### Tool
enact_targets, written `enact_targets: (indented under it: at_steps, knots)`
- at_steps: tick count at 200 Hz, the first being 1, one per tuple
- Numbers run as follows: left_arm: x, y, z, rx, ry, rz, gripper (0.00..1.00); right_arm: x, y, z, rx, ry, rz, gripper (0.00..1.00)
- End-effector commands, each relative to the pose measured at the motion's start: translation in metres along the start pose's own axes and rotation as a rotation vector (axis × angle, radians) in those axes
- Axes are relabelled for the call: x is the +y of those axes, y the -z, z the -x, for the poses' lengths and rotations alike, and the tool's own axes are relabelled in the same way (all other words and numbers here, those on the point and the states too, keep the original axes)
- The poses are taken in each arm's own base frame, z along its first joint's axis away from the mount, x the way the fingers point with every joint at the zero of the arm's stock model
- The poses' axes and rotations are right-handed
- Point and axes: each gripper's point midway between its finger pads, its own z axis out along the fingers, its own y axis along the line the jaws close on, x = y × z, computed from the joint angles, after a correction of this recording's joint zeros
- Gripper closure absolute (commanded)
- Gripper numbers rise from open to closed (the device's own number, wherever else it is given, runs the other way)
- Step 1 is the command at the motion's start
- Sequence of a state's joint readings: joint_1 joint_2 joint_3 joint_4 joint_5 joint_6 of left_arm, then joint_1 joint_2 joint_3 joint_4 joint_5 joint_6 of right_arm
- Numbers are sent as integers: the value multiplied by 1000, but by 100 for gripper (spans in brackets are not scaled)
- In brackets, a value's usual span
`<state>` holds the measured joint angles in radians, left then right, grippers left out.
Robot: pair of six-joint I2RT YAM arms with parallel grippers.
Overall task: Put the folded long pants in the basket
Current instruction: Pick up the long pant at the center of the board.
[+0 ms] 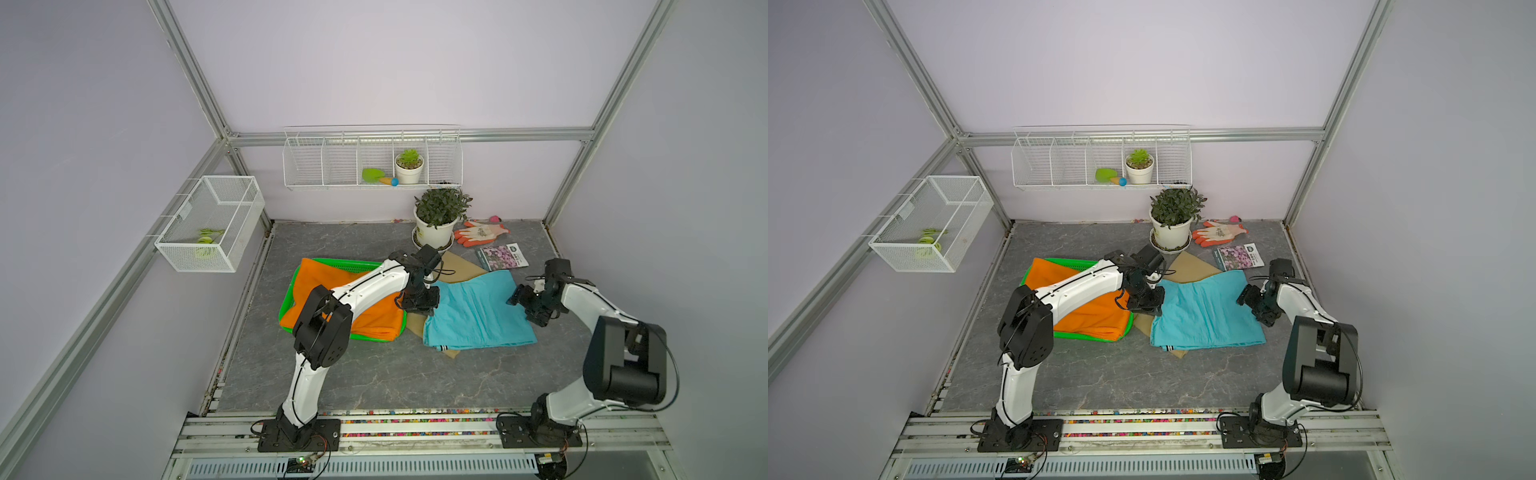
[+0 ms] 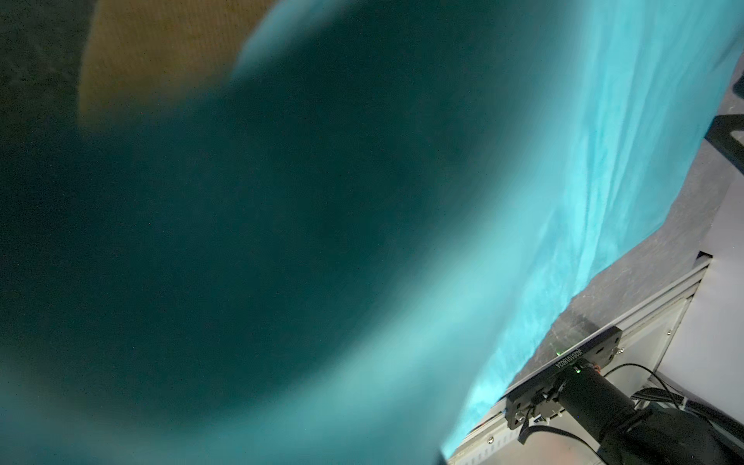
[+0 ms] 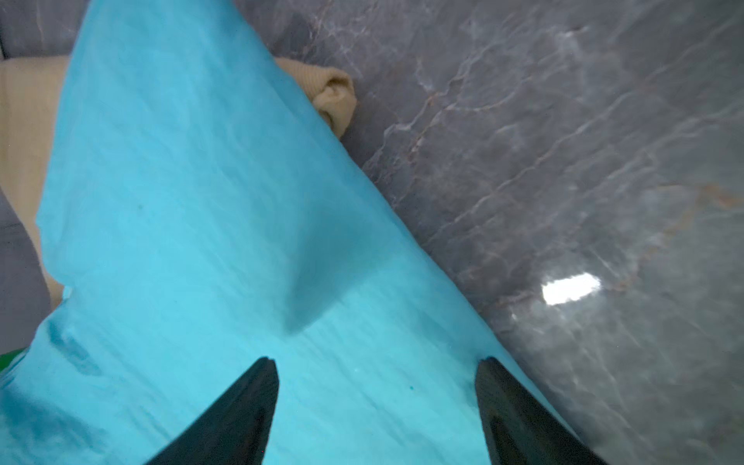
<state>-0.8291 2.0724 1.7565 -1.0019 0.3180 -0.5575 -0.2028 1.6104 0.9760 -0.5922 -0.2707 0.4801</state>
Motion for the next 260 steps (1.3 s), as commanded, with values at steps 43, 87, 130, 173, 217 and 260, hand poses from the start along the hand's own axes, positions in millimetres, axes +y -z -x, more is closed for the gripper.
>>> enact_targets:
  at_steps: [43, 87, 130, 173, 217, 260]
  knots:
    - [1, 19, 8, -53, -55, 27, 100, -7, 8, 21, -43, 15, 3, 19]
    - [2, 20, 7, -54, -60, 26, 100, -15, -13, 30, 8, 67, -44, 23]
    - [1, 20, 6, -55, -78, 13, 100, -8, -34, 35, 44, 60, 44, 26]
    - [0, 22, 7, -60, -78, 11, 100, 0, -42, 27, 95, 48, 107, 41]
    - [-6, 33, 11, -77, -85, -2, 100, 8, -18, 32, 37, 64, 110, 78]
    - [-22, 61, 10, -112, -97, -50, 100, 13, 5, 34, -4, 45, 97, 100]
